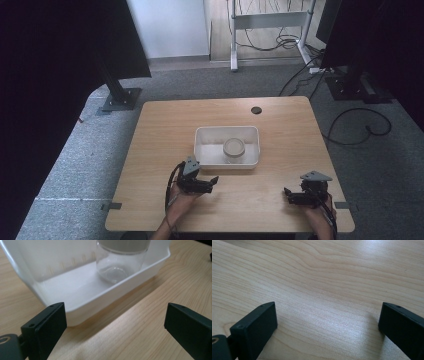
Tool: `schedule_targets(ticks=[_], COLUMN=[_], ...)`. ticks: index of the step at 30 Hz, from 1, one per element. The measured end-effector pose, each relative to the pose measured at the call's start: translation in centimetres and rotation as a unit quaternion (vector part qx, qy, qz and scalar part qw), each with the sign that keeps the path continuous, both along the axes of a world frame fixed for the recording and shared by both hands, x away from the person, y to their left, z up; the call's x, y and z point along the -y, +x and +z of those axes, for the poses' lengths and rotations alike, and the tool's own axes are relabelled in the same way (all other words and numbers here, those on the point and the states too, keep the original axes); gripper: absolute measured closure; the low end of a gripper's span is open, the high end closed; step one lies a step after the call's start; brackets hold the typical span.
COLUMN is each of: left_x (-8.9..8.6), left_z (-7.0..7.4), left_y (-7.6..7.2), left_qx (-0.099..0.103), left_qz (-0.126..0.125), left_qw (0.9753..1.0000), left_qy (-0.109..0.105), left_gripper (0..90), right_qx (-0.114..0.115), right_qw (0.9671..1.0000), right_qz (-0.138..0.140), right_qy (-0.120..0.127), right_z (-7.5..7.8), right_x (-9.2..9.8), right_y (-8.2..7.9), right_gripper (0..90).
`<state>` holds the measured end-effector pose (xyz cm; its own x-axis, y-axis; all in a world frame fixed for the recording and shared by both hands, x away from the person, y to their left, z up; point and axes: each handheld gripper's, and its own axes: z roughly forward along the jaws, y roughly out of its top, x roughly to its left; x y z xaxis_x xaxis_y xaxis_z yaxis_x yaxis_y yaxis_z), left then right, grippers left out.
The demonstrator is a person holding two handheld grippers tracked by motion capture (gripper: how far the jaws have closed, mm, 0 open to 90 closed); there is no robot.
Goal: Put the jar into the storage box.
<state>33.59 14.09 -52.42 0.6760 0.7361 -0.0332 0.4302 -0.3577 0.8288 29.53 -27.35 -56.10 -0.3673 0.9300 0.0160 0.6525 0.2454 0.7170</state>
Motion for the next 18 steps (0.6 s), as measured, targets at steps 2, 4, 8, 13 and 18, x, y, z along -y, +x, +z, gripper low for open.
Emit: schedule_targets(ticks=[2, 4, 8, 13, 18], left_x=[-0.2, -0.4, -0.7, -1.0, -0.9], left_z=[-0.3, -0.6, -1.0, -1.4, -1.8], left_y=[-0.1, -0.3, -0.6, -0.8, -1.1], left_qx=[-0.002, -0.003, -0.007, -0.012, -0.017], left_qz=[0.001, 0.003, 0.005, 0.006, 0.005], left_qw=[1.0000, 0.9999, 0.9996, 0.9990, 0.9975], left_qy=[0.006, 0.015, 0.027, 0.043, 0.069], left_gripper=[4.0, 4.0, 3.9, 4.1, 4.3], right_qx=[0.000, 0.000, 0.000, 0.000, 0.000], right_qw=[1.0000, 1.0000, 1.0000, 1.0000, 1.0000], right_qz=[0.000, 0.000, 0.000, 0.000, 0.000], right_qy=[0.000, 0.000, 0.000, 0.000, 0.000], right_z=[0.0, 0.0, 0.0, 0.0, 0.0], right_x=[0.0, 0.0, 0.0, 0.0, 0.0], right_y=[0.0, 0.0, 0.0, 0.0, 0.0], right_gripper=[1.6, 1.6, 1.6, 1.6, 1.6])
